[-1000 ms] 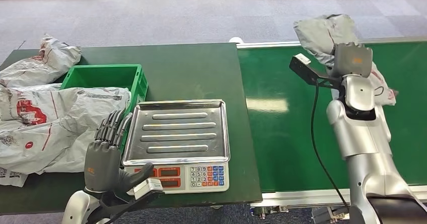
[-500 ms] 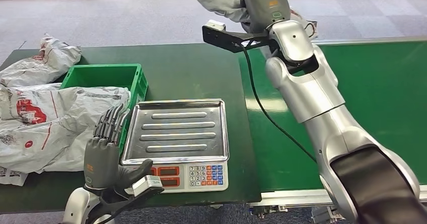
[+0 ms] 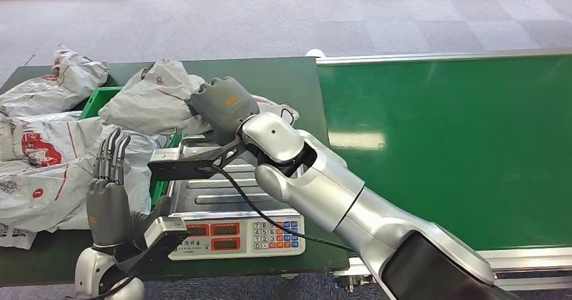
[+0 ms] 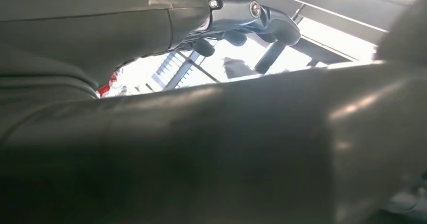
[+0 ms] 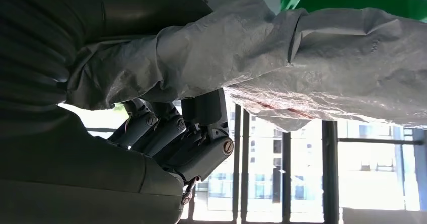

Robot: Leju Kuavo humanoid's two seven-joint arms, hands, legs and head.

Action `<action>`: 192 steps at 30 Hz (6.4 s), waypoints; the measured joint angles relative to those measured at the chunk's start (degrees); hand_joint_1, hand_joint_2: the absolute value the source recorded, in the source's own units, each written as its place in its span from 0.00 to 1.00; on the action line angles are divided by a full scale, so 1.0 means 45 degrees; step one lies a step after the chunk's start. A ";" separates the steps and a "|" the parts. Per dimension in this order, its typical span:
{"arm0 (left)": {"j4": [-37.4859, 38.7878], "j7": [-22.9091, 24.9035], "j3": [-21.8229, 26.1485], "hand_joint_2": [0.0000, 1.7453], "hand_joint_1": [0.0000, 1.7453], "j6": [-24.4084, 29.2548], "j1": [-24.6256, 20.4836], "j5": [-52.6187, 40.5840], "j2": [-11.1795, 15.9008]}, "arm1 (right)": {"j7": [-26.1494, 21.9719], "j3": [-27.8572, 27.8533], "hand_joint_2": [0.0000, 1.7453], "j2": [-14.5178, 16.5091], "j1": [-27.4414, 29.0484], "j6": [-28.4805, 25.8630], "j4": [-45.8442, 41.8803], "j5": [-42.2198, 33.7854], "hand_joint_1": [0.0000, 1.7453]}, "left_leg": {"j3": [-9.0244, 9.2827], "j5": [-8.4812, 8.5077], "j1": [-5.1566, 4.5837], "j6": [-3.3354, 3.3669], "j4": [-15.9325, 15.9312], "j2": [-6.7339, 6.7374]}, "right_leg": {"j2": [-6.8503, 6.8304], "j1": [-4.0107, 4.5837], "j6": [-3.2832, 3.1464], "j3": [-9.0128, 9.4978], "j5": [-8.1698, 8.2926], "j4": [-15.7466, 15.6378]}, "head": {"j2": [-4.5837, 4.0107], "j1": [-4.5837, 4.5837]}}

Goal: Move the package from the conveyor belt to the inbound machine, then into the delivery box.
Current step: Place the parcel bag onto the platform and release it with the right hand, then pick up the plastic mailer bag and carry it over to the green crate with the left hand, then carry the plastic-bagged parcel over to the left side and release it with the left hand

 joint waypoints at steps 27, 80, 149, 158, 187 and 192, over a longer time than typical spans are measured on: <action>-0.0543 -0.0867 0.1208 0.00 0.00 0.1762 0.0964 0.1488 -0.0096 | 0.1800 0.2246 0.00 0.0031 0.1104 0.1402 0.2844 0.0599 0.00 | -0.0033 0.0011 -0.0001 -0.0014 0.0011 0.0012 | -0.0016 0.0001 -0.0059 -0.0042 0.0042 -0.0002 | 0.0000 0.0001; 0.2708 0.0203 -0.1097 1.00 0.00 -0.3065 -0.3798 -0.1696 0.0592 | 0.2000 -0.2376 0.00 -0.5814 -0.4723 0.3233 -0.0683 -0.3579 0.00 | -0.0057 0.0105 -0.0012 0.0023 0.0109 -0.0181 | -0.0202 0.0020 0.0009 0.0010 0.0114 -0.0033 | 0.0000 0.0005; 1.6310 -0.1423 -1.1234 1.00 1.00 -0.8321 -1.2878 0.3715 0.1621 | 0.0072 -1.1283 0.00 -1.3296 1.4752 0.1221 -1.5165 -0.2473 0.00 | 0.0364 -0.0173 -0.0106 0.0162 0.0019 -0.0233 | -0.0255 -0.0091 0.0149 0.0560 -0.0231 -0.0049 | 0.0000 0.0004; 1.4886 -0.0077 -1.0889 1.00 1.00 -0.7868 -1.3900 0.2986 0.2558 | -0.0030 -1.1914 0.00 -1.3452 1.5513 0.1410 -1.5499 -0.3378 0.00 | 0.0278 -0.0084 -0.0093 0.0116 0.0029 -0.0138 | -0.0172 -0.0080 0.0109 0.0346 -0.0092 -0.0035 | 0.0000 0.0005; 0.8686 0.2528 -0.8750 1.00 1.00 -1.0813 -1.8449 0.3102 0.7782 | -0.0334 -1.3045 0.00 -1.3283 1.7069 0.1122 -1.6150 -0.2913 0.00 | -0.0050 0.0034 -0.0067 0.0057 0.0010 0.0005 | -0.0010 -0.0068 0.0059 -0.0028 0.0055 -0.0016 | 0.0000 0.0007; 0.8443 0.1758 -0.8147 1.00 1.00 -1.0015 -1.6183 0.3569 0.9841 | -0.0396 -1.3045 0.00 -1.2788 1.7517 0.0876 -1.6245 -0.2287 0.00 | 0.0037 -0.0008 -0.0084 0.0014 -0.0061 0.0160 | 0.0136 -0.0092 0.0016 -0.0022 0.0029 -0.0013 | 0.0000 0.0001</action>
